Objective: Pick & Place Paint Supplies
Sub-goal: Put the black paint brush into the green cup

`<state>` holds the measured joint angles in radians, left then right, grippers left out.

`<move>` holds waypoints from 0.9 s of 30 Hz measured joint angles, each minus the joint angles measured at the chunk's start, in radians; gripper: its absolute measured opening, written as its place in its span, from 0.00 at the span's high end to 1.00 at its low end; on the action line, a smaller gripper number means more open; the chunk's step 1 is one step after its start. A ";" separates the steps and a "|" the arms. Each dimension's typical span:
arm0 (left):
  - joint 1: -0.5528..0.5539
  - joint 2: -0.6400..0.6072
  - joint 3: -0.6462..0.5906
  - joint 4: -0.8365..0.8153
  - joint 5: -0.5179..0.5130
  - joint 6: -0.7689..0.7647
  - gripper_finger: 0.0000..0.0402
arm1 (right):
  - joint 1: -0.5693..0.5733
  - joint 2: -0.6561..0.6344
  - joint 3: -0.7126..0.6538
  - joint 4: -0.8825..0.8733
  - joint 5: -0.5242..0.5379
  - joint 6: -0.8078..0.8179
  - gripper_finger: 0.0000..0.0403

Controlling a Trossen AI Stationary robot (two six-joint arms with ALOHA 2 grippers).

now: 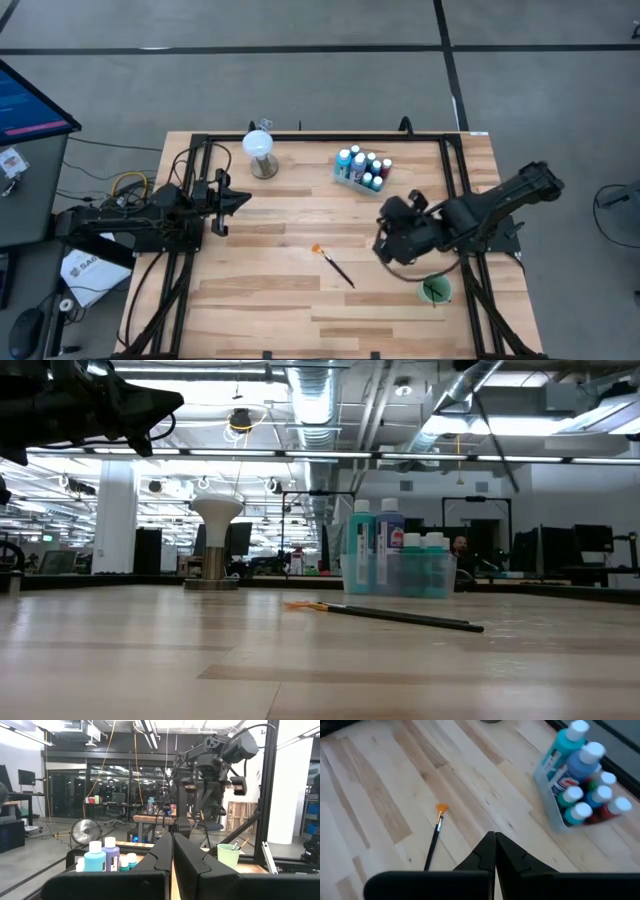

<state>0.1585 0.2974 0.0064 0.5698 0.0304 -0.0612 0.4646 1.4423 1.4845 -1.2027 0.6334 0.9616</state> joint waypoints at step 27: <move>0.000 0.000 0.000 0.000 0.000 0.000 1.00 | 0.347 -0.221 -0.001 -0.369 -0.092 0.605 1.00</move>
<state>0.1581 0.2973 0.0067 0.5698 0.0304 -0.0608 0.8116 1.2211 1.4837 -1.5715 0.5414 1.5662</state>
